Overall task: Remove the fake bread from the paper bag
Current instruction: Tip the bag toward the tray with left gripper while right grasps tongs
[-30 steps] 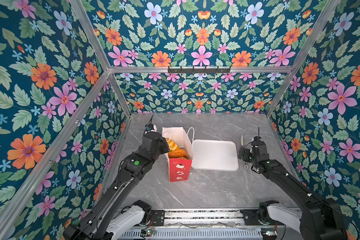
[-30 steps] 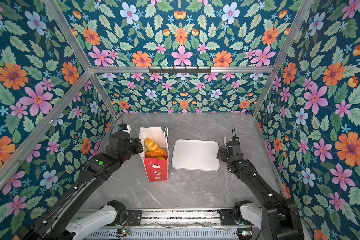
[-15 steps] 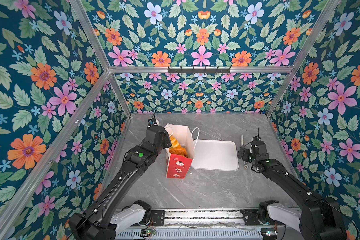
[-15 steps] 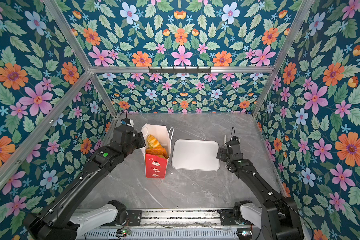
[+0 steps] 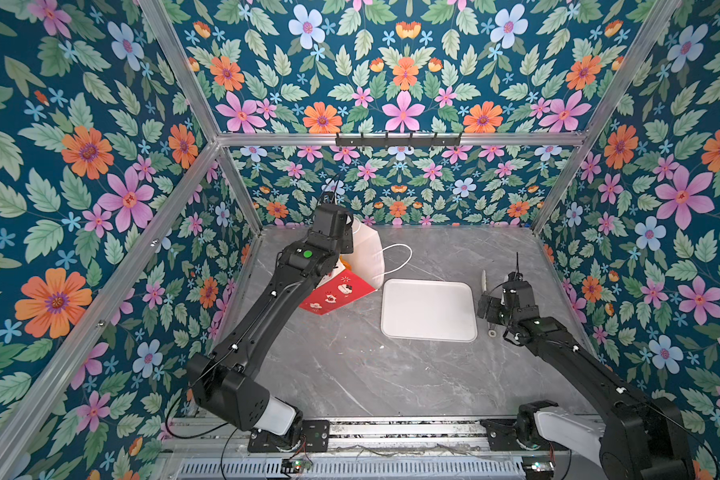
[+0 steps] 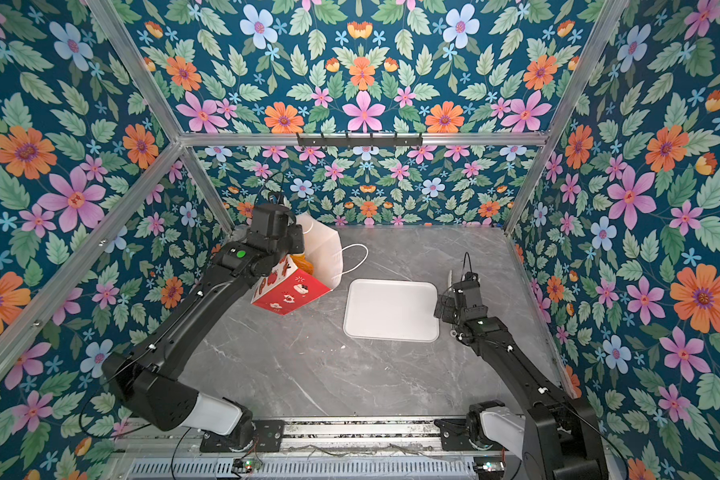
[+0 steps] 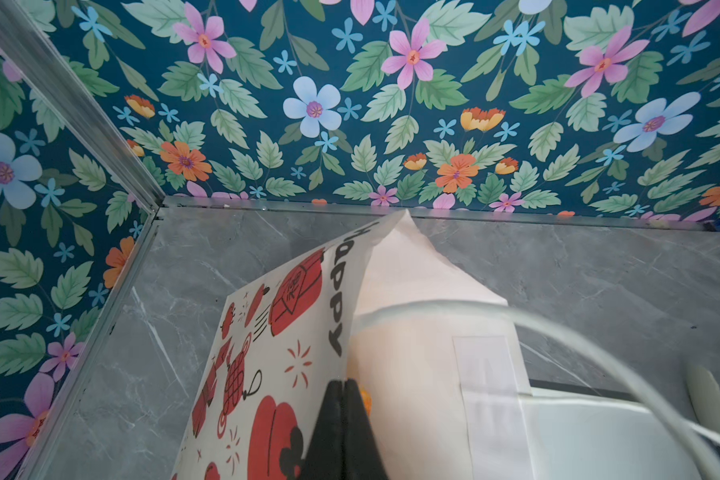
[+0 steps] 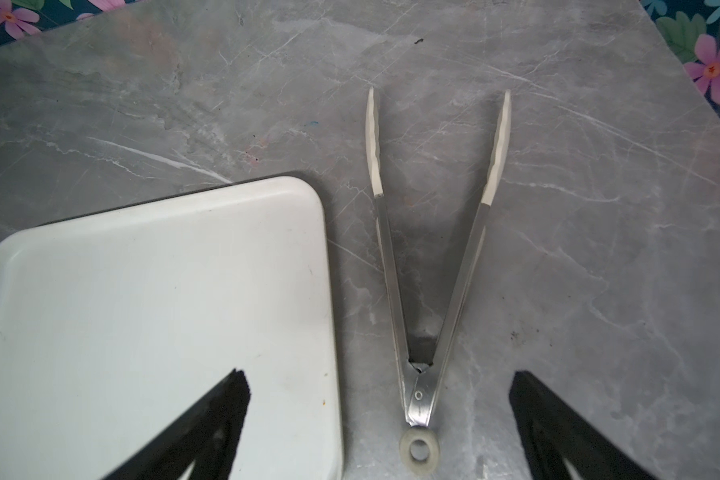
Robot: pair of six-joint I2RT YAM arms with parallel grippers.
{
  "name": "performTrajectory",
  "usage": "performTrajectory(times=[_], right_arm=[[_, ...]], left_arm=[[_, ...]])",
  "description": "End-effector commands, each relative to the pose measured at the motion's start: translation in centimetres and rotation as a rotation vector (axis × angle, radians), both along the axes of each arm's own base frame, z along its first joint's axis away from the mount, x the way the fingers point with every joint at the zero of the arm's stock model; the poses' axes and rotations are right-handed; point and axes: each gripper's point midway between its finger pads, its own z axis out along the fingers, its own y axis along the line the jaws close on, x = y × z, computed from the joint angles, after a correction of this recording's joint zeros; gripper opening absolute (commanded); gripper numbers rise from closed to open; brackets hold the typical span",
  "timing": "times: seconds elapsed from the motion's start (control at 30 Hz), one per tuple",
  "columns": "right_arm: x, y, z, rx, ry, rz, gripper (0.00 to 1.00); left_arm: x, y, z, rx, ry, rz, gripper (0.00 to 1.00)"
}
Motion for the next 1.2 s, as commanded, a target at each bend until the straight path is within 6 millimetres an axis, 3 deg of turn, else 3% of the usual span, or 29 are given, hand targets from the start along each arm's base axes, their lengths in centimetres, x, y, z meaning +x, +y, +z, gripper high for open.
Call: performTrajectory(times=[0.0,0.3,0.47,0.8,1.17], right_arm=[[-0.4,-0.7,0.1,0.008,0.02,-0.037,0.99],[-1.6,-3.2,-0.7,0.07,0.129,-0.12,0.99],[-1.5,-2.5,-2.2,0.103,0.193,-0.108,0.99],[-0.2,-1.8,-4.3,0.12,0.303,-0.081,0.99],[0.6,-2.5,-7.7,0.106,0.451,-0.12,0.99]], left_arm=[[1.6,-1.4,0.4,0.002,-0.043,-0.045,0.0],[3.0,-4.3,-3.5,-0.042,-0.006,-0.118,0.0],[3.0,-5.8,-4.9,-0.072,0.009,-0.154,0.0],[0.8,-9.6,-6.3,-0.172,0.011,-0.24,0.0],[-1.3,-14.4,-8.9,-0.11,0.05,-0.344,0.0]])
